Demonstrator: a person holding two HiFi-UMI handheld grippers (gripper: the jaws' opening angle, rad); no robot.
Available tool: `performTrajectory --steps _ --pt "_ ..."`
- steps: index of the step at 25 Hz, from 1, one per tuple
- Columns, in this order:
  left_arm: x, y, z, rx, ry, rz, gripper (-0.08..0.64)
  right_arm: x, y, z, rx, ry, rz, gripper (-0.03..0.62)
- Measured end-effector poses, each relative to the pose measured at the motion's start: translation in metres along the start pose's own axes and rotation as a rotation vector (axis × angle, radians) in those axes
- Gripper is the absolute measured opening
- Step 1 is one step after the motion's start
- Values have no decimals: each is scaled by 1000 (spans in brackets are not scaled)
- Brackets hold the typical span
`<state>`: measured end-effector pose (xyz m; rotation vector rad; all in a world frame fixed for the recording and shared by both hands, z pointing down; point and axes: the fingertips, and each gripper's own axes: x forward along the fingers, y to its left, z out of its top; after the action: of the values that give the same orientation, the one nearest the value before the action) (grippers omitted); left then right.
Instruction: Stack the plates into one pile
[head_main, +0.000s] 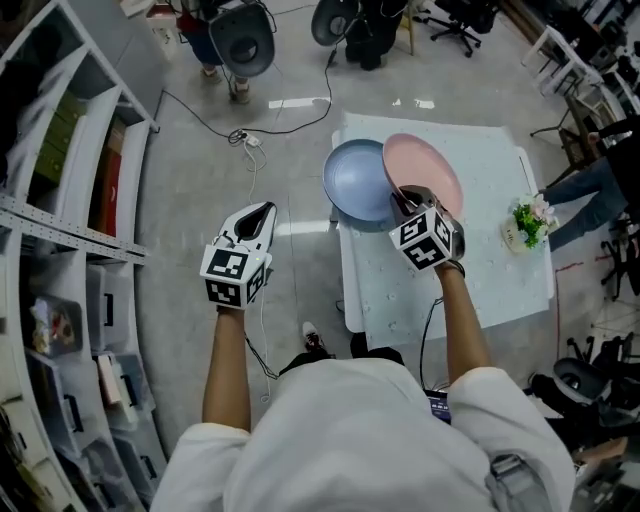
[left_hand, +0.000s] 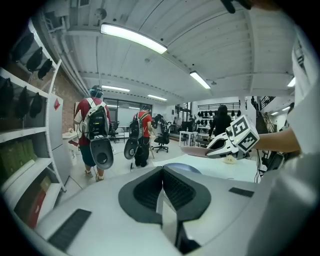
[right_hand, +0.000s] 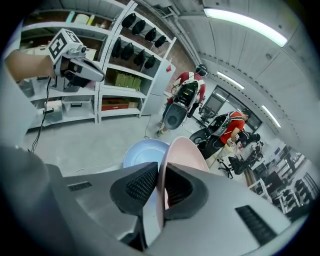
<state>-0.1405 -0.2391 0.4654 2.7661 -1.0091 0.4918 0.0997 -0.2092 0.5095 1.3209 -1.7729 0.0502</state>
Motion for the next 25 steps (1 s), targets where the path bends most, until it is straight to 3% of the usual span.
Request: performTrajectory --steps 7,15,18,21,25 --pt "0 2 -21 -45 51 95 18 46 27 21 -138 -50 152 52" --pt "6 -6 -40 -83 100 172 18 84 60 15 -225 -74 318 44" --pt "7 -9 -48 -98 116 190 18 92 78 12 -213 -75 407 43" --pt "7 -15 -59 -112 133 185 18 101 100 5 -133 -59 530 55" --pt "3 -19 -70 -131 147 183 18 117 111 -11 -108 -15 579 76"
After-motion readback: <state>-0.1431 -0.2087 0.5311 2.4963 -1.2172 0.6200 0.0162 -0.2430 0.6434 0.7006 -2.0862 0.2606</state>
